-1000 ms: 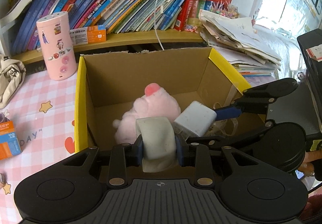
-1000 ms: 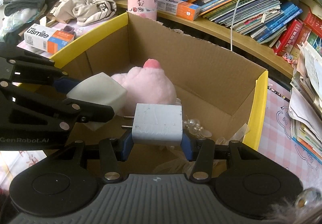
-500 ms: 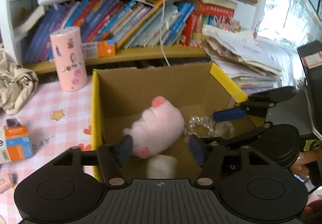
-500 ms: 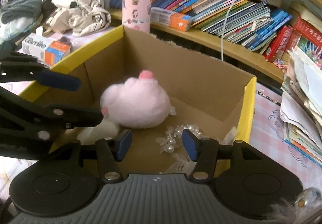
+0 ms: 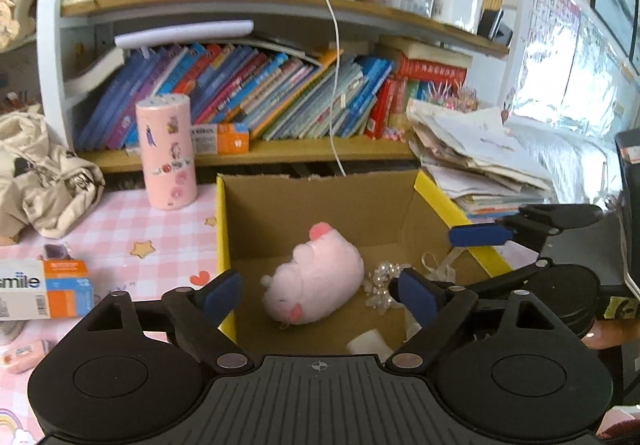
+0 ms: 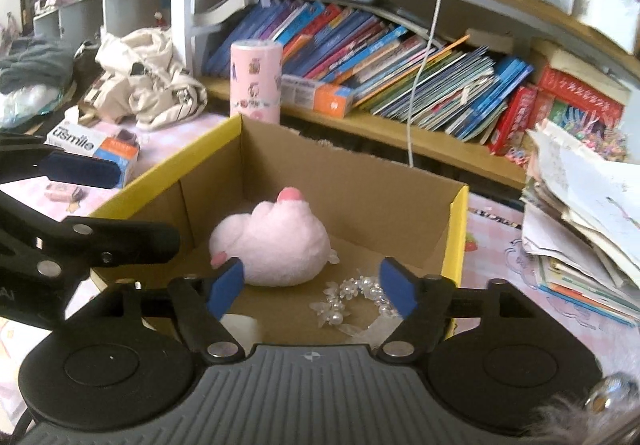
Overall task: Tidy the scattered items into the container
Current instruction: 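Withdraw both tools from the yellow box toward the remaining items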
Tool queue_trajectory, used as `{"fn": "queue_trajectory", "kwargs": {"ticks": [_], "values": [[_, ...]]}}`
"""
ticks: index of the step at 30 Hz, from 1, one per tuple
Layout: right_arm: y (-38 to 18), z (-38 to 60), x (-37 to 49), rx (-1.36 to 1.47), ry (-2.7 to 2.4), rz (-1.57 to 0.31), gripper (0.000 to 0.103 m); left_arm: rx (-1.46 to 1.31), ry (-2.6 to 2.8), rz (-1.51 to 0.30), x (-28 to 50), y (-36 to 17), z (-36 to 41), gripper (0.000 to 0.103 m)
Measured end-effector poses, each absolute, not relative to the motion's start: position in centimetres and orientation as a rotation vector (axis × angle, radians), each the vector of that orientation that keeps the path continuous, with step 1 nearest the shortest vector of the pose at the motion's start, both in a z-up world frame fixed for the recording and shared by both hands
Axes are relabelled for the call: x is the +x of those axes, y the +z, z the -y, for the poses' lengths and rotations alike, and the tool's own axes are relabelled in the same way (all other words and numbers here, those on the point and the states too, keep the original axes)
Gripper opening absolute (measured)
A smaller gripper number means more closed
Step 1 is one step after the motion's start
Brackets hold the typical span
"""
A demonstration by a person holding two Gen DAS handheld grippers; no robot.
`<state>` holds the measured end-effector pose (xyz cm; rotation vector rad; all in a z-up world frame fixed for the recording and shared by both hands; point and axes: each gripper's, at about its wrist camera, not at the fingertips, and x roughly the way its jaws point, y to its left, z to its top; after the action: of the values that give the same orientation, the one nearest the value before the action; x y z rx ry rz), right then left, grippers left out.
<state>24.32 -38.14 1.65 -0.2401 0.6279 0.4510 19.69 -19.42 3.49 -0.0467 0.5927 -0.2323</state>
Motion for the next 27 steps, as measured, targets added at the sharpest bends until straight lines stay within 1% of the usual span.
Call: {"fn": "queue_trajectory", "kwargs": {"ticks": [1,3,7,14,17,27], "values": [[1.7,38.2,23.9,-0.235,0.441,-0.614,0.078,-0.047,-0.231,-0.579,19.3,3.6,19.2,0.090],[2.1,38.1,22.9,-0.220,0.413,-0.586,0.082,-0.053,-0.225,-0.556,18.6,3.9,18.6,0.091],[2.7,37.9,20.9,-0.177,0.348,-0.535,0.084,-0.078,-0.213,-0.522,17.1,4.2,17.0,0.094],[2.9,36.1,17.2,-0.153,0.236,-0.472,0.088,-0.095,-0.220,-0.513,14.4,4.1,14.2,0.094],[2.7,34.9,15.6,-0.149,0.201,-0.466,0.093,-0.100,-0.229,-0.524,13.4,4.0,12.7,0.094],[1.7,30.3,10.7,-0.128,0.150,-0.522,0.095,-0.085,-0.251,-0.553,10.2,3.5,8.9,0.094]]}}
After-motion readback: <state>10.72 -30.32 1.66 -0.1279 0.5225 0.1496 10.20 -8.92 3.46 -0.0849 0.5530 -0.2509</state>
